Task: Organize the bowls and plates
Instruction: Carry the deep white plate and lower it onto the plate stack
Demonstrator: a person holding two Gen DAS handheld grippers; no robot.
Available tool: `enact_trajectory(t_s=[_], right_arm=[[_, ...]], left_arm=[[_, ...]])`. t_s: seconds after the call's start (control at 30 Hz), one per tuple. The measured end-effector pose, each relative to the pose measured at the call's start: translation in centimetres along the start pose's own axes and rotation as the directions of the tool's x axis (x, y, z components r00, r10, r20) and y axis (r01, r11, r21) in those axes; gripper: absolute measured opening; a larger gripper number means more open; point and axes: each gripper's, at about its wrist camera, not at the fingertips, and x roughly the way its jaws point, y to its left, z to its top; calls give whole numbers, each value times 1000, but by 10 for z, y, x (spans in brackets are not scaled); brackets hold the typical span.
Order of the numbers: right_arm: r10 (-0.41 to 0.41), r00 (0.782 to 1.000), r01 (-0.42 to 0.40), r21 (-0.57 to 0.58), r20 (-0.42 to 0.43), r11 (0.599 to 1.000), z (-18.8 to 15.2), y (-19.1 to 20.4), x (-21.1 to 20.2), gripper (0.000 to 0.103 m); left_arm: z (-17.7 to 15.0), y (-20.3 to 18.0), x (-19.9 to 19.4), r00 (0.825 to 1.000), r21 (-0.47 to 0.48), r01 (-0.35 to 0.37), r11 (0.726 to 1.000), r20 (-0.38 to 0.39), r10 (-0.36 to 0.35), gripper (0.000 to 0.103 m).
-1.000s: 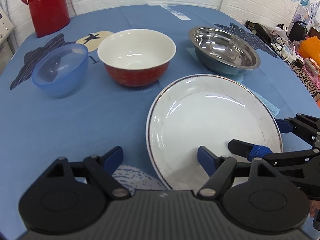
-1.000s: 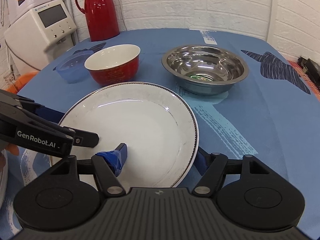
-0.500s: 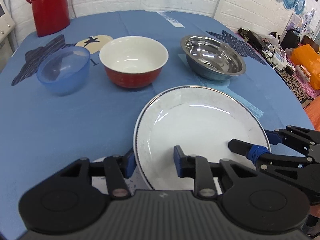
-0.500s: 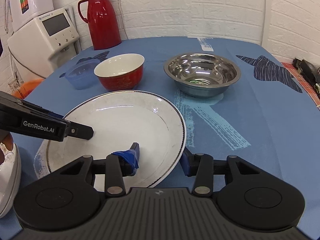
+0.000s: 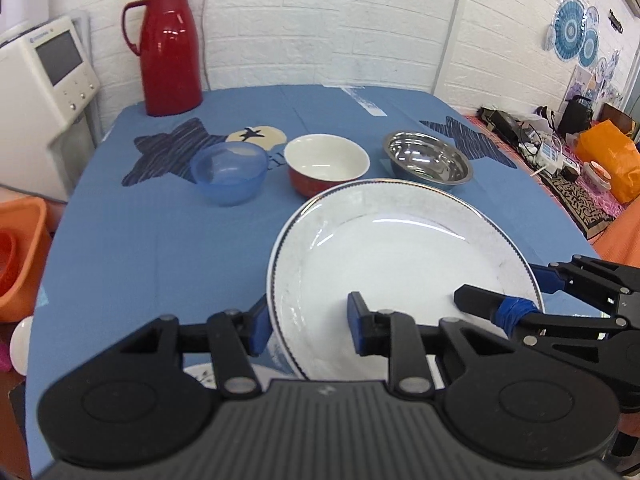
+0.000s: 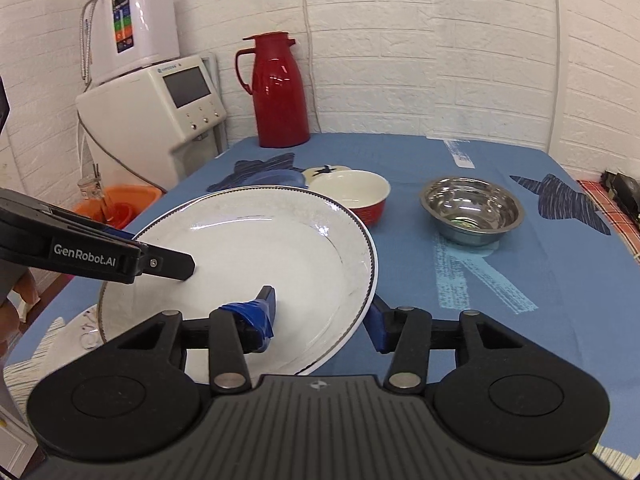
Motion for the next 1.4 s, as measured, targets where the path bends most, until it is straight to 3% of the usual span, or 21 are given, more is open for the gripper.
enact_trajectory(t_s=[0.27, 0.47, 0.67, 1.0, 1.13, 1.23, 1.4], right_arm=[[128, 992, -128, -22, -14, 992, -16, 68, 3, 36], [187, 979, -187, 7, -78, 982, -41, 100, 19, 37], [161, 983, -160, 18, -86, 987, -54, 109, 24, 38], [160, 985, -161, -2, -70, 987, -61, 113, 27, 38], [146, 987, -148, -27, -66, 989, -61, 116, 25, 38], [110, 992, -115, -87, -62, 989, -61, 122, 24, 39], [75, 994, -86, -159, -75, 983, -62, 129, 24, 39]], left_arm=[[-51, 54, -59, 995, -77, -94, 993, 35, 97, 24], [-92, 86, -66, 990, -133, -139, 981, -3, 140, 24], [-117, 92, -48, 987, -126, -161, 979, -15, 160, 24], [-128, 112, -39, 995, -208, -95, 973, 1, 97, 25], [-127, 117, -41, 998, -234, -56, 971, 19, 63, 36], [-123, 115, -49, 996, -235, -47, 971, 58, 62, 51], [-112, 107, -60, 992, -202, -64, 977, 92, 84, 53]])
